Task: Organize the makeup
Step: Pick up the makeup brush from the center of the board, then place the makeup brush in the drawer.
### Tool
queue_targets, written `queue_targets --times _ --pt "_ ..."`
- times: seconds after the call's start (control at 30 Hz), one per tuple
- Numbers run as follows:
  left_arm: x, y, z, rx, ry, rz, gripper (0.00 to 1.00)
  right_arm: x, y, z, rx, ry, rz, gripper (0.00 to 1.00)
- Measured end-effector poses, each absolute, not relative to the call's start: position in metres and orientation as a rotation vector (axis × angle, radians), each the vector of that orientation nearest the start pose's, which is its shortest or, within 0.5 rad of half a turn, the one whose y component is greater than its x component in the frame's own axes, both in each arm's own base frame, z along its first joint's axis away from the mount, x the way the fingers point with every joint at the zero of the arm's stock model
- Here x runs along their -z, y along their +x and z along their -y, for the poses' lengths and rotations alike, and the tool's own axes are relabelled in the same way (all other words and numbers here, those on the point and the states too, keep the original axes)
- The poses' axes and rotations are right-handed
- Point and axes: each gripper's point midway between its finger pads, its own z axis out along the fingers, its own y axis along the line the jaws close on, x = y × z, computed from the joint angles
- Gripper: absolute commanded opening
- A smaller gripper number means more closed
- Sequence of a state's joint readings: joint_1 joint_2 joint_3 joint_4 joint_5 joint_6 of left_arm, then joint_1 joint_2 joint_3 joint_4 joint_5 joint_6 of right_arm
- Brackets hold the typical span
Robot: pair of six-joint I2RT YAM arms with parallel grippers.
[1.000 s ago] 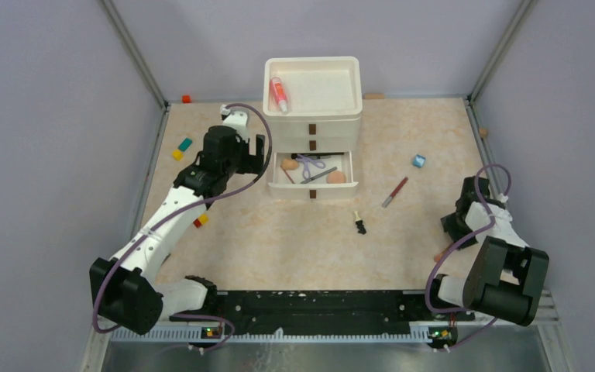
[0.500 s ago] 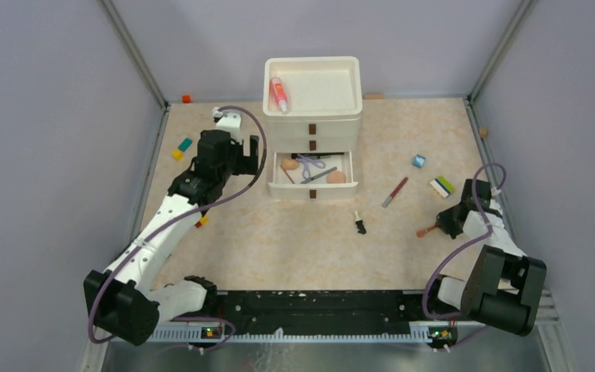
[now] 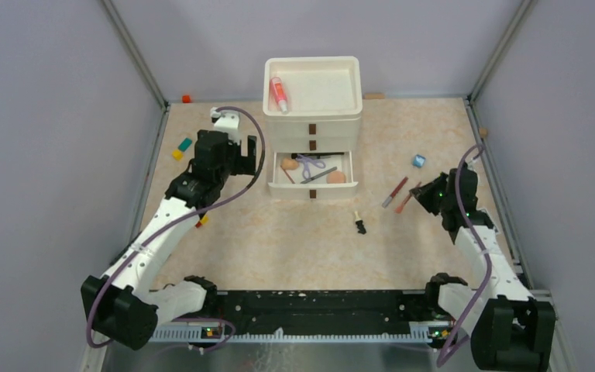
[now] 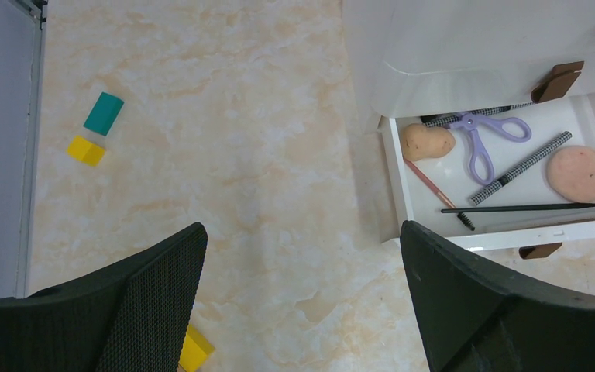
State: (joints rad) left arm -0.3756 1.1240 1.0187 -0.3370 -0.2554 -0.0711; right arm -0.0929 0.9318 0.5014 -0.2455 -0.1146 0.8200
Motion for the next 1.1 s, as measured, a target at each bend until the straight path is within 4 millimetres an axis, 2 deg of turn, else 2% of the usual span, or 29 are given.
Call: queue_targets --times 0.1,0.17,0.23,0.33,0.4,0.47,0.57,0.7,0.8,0.87,1.1 --pt "-0.245 0.348 0.092 0.026 0.148 -1.987 0.99 -0.131 0.309 -0.054 -0.558 0.721 -2.098 0.0" --pt "-0.244 0.347 0.092 0.023 0.153 -1.987 0.99 -0.155 0.326 -0.088 -0.599 0.517 -2.101 0.0" --pt "-0.243 0.347 0.091 0.02 0.157 -1.988 0.99 -0.181 0.342 -0.137 -0.651 0.264 -2.072 0.0" --pt "-0.242 0.346 0.089 0.007 0.158 -1.989 0.99 -0.207 0.35 -0.211 -0.687 -0.134 -1.996 0.0" --pt "-0.241 0.345 0.087 -0.006 0.154 -1.99 0.99 -0.214 0.352 -0.255 -0.66 -0.403 -1.928 0.0" --pt "-0.241 0.344 0.084 -0.017 0.149 -1.988 0.99 -0.212 0.354 -0.291 -0.6 -0.649 -1.85 0.0" --pt "-0.244 0.343 0.08 -0.038 0.136 -1.979 0.99 -0.2 0.356 -0.323 -0.489 -0.962 -1.727 0.01" --pt "-0.25 0.341 0.071 -0.07 0.106 -1.96 0.99 -0.184 0.37 -0.332 -0.273 -1.257 -1.576 0.08" --pt "-0.252 0.339 0.063 -0.098 0.078 -1.948 0.99 -0.176 0.382 -0.331 -0.147 -1.376 -1.523 0.31" --pt "-0.253 0.339 0.057 -0.115 0.049 -1.946 0.99 -0.171 0.389 -0.33 -0.085 -1.435 -1.502 0.39" --pt "-0.253 0.341 0.04 -0.14 -0.033 -1.945 0.99 -0.169 0.394 -0.328 -0.033 -1.462 -1.495 0.43"
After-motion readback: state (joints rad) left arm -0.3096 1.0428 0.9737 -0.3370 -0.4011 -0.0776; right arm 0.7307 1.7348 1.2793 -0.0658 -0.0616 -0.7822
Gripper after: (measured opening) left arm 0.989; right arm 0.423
